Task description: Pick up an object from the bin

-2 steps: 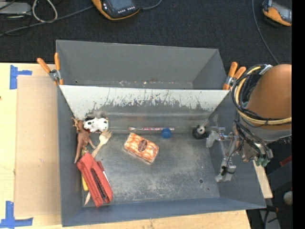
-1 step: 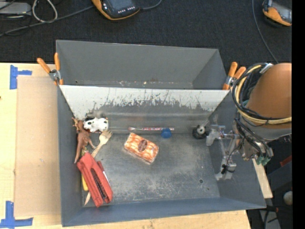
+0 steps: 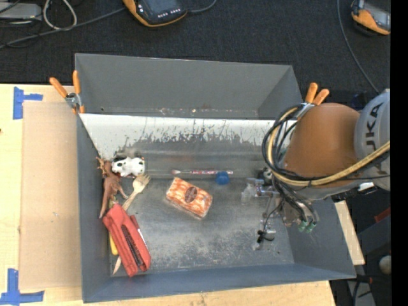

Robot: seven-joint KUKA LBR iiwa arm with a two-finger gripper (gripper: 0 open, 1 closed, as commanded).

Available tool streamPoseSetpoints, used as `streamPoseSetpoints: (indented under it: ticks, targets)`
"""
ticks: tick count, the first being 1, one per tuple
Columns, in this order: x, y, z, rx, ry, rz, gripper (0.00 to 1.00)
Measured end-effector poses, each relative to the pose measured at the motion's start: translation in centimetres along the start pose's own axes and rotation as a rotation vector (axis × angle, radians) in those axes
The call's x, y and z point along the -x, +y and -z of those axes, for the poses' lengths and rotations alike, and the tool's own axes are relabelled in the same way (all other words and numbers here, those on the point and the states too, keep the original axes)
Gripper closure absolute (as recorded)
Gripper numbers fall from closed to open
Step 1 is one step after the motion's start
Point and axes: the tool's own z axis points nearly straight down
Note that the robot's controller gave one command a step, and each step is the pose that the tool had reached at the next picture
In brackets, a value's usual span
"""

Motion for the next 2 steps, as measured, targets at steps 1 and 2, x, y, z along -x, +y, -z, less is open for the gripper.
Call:
streamPoseSetpoints:
  ticks: [1,2]
  targets:
    - [3.9,2.7,-1.3,-0.002,-0.007,0.011,0.0]
    - [6.7,8.3,-5.4,0.001,-0.002,-0.091,0.0]
